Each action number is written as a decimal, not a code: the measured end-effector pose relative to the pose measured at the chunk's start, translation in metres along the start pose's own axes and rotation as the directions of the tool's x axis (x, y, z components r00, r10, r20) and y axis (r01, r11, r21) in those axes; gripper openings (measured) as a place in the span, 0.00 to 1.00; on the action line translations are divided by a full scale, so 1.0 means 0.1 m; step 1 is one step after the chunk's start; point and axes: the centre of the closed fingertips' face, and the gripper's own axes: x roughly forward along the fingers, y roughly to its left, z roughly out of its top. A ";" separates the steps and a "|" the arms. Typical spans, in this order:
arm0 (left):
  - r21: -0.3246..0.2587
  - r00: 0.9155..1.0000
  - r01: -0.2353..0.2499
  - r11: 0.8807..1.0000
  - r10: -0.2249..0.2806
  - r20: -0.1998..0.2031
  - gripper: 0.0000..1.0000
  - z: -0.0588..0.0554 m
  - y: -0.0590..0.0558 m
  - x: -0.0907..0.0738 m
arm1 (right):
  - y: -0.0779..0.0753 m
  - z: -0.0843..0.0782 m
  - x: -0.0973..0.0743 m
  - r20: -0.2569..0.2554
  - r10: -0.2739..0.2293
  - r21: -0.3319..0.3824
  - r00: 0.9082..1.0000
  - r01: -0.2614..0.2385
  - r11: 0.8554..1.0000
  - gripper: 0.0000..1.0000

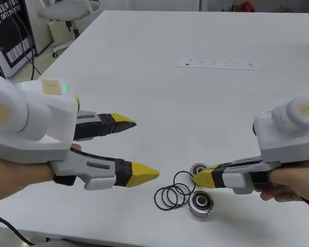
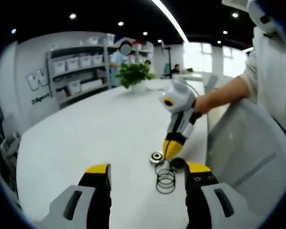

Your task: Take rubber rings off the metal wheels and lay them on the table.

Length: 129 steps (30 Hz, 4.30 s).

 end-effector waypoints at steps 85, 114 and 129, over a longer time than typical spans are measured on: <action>-0.123 0.999 -0.026 0.992 0.029 0.016 0.63 -0.21 0.01 -0.06 | 0.06 -0.15 0.23 -0.089 -0.029 -0.177 0.996 0.013 0.984 0.07; -0.135 0.999 -0.037 0.990 0.040 0.017 0.64 -0.22 0.03 -0.09 | -0.11 0.05 0.02 0.006 -0.082 -0.146 0.997 0.082 0.986 0.09; -0.150 0.998 -0.041 0.988 0.047 0.035 0.68 -0.17 0.04 -0.15 | -0.07 0.28 -0.19 0.094 -0.087 -0.157 0.992 0.101 0.982 0.13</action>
